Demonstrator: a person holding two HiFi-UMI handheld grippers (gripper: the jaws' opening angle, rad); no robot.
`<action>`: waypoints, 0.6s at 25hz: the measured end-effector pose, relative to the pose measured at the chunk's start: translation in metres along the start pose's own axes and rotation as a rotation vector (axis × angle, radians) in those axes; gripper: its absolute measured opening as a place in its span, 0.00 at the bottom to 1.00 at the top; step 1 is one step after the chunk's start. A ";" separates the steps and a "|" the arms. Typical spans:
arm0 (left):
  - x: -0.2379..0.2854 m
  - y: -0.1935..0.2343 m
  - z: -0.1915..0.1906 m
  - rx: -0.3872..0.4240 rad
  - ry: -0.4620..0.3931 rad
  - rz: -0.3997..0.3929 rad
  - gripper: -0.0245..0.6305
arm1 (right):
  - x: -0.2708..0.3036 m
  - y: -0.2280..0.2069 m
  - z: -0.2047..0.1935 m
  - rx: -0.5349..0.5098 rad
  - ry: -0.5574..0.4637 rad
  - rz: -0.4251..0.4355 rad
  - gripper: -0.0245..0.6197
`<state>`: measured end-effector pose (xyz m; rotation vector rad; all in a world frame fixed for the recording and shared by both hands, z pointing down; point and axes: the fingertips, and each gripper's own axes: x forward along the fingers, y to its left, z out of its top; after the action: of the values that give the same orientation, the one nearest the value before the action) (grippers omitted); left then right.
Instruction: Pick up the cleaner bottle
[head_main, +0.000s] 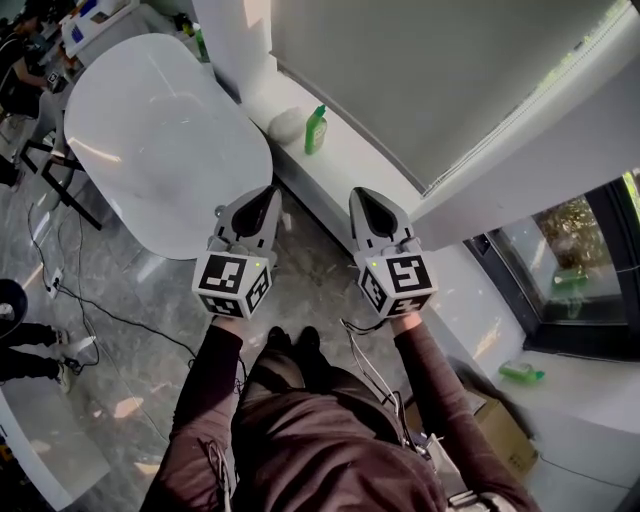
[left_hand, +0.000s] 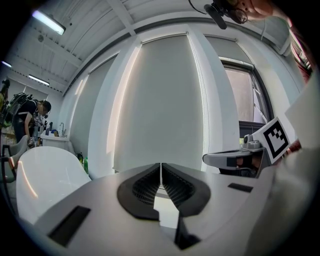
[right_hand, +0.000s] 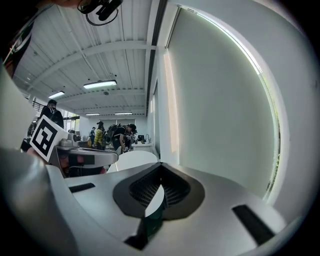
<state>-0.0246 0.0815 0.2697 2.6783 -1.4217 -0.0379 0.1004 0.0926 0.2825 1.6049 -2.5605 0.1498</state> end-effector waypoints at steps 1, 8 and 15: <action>0.004 0.001 0.000 0.001 0.000 -0.001 0.05 | 0.002 -0.003 0.001 -0.003 -0.004 -0.001 0.04; 0.030 0.010 0.001 0.012 0.009 -0.009 0.05 | 0.020 -0.018 0.001 -0.005 -0.006 -0.022 0.04; 0.067 0.037 -0.006 0.004 0.027 -0.027 0.06 | 0.053 -0.032 -0.011 -0.001 0.028 -0.051 0.04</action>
<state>-0.0172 0.0054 0.2819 2.6904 -1.3801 -0.0003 0.1067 0.0327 0.3020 1.6537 -2.4963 0.1647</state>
